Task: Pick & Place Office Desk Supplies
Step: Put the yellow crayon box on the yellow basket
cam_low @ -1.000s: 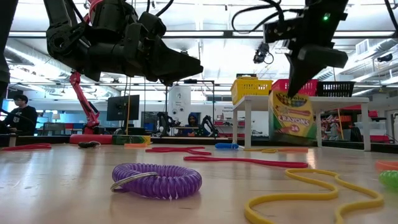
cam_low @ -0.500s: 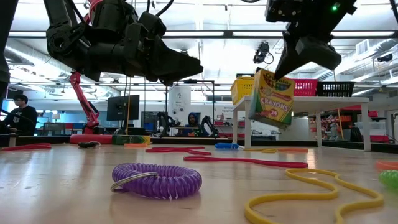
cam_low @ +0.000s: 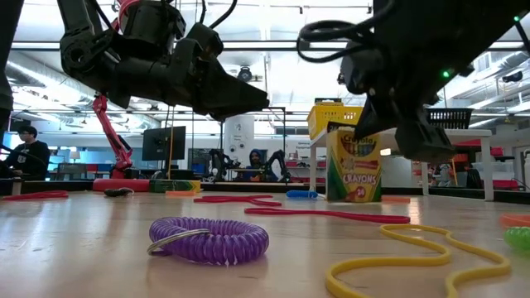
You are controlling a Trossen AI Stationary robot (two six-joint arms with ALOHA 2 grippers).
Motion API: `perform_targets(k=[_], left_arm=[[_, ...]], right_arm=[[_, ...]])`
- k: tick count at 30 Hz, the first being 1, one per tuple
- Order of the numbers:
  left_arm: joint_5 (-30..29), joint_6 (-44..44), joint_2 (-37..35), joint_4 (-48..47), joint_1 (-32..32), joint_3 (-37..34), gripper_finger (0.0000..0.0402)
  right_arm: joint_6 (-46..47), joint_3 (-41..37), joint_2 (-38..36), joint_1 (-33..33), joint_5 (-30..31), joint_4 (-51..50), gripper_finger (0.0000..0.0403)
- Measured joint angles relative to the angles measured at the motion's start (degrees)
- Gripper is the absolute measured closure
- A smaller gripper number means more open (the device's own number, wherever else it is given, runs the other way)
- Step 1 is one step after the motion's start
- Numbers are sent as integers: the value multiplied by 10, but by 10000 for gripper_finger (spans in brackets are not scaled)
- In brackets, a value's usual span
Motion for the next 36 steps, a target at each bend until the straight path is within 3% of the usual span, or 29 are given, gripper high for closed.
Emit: perform_targets(k=[9, 29, 36], left_arm=[[0, -5, 0, -2, 0, 0, 234], [1, -2, 0, -9, -7, 0, 234], [1, 0, 0, -8, -7, 0, 234]], right_arm=[[1, 0, -3, 0, -20, 29, 389], [47, 21, -3, 22, -36, 26, 215], [85, 58, -24, 21, -42, -42, 181]])
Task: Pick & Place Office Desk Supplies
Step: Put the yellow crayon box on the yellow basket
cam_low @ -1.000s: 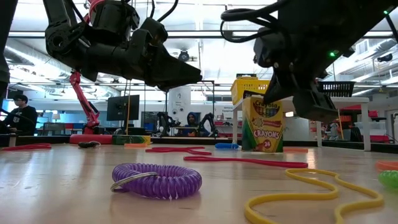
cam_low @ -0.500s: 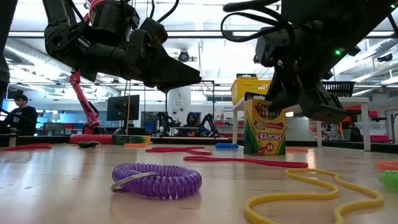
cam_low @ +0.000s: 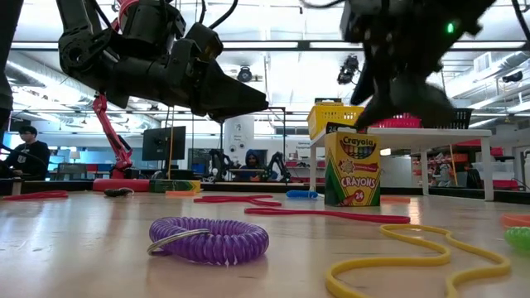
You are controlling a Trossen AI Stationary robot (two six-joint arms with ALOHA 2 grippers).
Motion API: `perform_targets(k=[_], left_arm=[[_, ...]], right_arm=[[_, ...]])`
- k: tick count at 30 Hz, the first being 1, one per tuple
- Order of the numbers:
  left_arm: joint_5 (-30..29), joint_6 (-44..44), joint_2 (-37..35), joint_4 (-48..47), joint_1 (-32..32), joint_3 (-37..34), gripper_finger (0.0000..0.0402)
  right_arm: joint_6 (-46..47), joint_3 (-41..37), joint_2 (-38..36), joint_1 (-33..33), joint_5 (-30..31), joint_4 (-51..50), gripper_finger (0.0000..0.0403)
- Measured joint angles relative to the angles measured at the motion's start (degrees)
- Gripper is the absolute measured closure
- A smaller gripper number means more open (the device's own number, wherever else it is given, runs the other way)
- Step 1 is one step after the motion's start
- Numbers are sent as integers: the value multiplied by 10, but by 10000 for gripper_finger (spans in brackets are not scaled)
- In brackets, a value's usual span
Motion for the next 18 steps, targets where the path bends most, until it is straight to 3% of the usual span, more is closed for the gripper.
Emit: perform_targets(k=[3, 7, 13, 15, 18], left_arm=[[0, 0, 0, 0, 0, 0, 234], [0, 0, 0, 3, 0, 0, 234], [8, 10, 0, 21, 0, -3, 236], [11, 11, 0, 69, -1, -16, 240], [-10, 13, 0, 155, 2, -54, 251]], right_arm=[[28, -1, -47, -10, -23, -32, 179], [24, -3, -121, -52, -132, -31, 179], [-110, -3, -162, -127, -295, 41, 175], [-147, -4, -158, -149, -357, 67, 166], [-193, -4, -145, -170, -392, 85, 146]])
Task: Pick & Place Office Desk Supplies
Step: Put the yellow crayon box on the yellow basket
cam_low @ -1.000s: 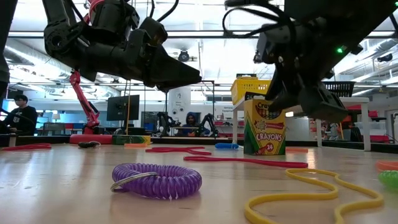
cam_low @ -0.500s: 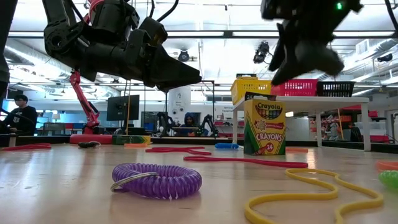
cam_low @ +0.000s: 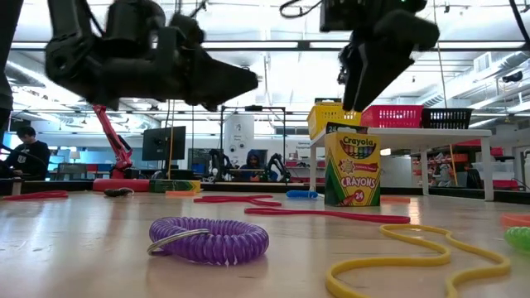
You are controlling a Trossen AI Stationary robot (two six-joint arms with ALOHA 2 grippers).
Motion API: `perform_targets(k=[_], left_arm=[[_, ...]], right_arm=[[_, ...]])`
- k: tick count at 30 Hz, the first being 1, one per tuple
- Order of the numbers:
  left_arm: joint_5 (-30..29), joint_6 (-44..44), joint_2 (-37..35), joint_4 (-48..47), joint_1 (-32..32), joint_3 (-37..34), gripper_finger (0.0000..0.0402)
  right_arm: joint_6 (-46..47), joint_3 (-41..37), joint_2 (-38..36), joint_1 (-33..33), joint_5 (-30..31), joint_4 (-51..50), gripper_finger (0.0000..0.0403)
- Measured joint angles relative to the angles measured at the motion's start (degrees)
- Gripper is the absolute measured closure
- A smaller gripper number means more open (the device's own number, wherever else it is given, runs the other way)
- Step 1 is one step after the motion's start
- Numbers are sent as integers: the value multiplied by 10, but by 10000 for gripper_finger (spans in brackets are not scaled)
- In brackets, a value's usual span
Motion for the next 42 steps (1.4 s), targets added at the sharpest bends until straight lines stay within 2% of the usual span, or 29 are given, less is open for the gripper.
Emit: perform_targets(k=[3, 6, 12, 16, 20, 28, 33, 38, 42], left_arm=[[-26, -14, 0, 71, 11, -40, 269], [-32, -42, 0, 99, 22, -68, 291], [-69, -48, 0, 107, 30, -81, 341], [-71, -39, 0, 110, 29, -81, 358], [-72, -39, 0, 111, 30, -81, 363], [-72, -38, 0, 110, 29, -81, 363], [-72, -38, 0, 110, 29, -81, 363], [-72, -38, 0, 110, 29, -81, 363], [-72, -33, 0, 109, 29, -81, 363]], right_arm=[[-33, 0, 7, -21, -6, 1, 128], [-59, 0, 9, -45, -41, -3, 123], [-95, 0, 38, -70, -82, 4, 140], [-112, 0, 60, -72, -97, 4, 155], [-118, 0, 70, -72, -99, 2, 178], [-117, 0, 72, -75, -90, 0, 261], [-116, 6, 69, -76, -91, -8, 289], [-115, 67, 51, -75, -106, -65, 295], [-119, 172, 48, -86, -107, -169, 296]])
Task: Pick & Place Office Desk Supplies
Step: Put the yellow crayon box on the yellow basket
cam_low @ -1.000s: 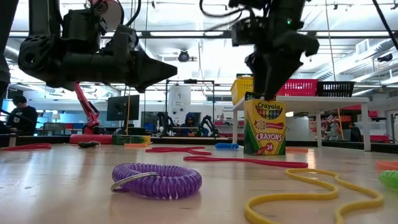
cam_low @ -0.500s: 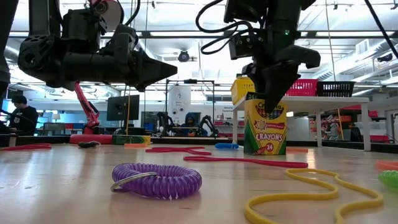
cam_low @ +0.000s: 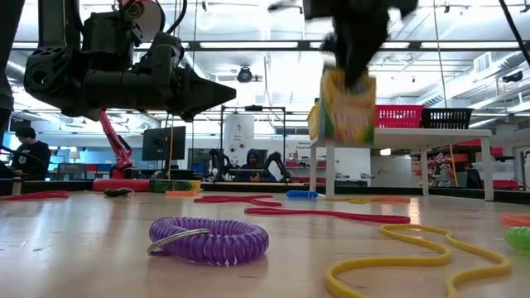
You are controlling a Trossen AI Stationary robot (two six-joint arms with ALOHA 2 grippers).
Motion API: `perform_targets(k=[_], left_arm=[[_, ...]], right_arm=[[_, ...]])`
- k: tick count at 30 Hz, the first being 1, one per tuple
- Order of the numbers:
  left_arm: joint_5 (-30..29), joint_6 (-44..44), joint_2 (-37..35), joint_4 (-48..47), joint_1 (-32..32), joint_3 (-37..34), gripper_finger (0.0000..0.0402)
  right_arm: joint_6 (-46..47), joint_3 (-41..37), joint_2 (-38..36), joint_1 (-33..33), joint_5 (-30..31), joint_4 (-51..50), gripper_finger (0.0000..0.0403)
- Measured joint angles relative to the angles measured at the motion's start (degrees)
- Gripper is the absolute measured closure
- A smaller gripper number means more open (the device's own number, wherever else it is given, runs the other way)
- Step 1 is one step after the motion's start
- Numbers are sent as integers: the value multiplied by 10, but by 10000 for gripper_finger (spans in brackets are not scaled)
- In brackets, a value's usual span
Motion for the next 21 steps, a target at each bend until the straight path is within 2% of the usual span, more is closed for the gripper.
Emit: perform_targets(k=[5, 10, 14, 21], left_arm=[[0, 1, 0, 0, 0, 0, 363], [0, 1, 0, -5, 0, 0, 363], [0, 0, 0, -8, 0, 0, 363], [-10, -6, 0, -6, 0, 0, 363]], right_arm=[[-37, 139, -1, -47, 4, -84, 297], [-94, 250, -1, -125, 9, -128, 297], [-146, 288, -1, -209, 24, -136, 297], [-240, 289, 5, -349, 11, -128, 297]])
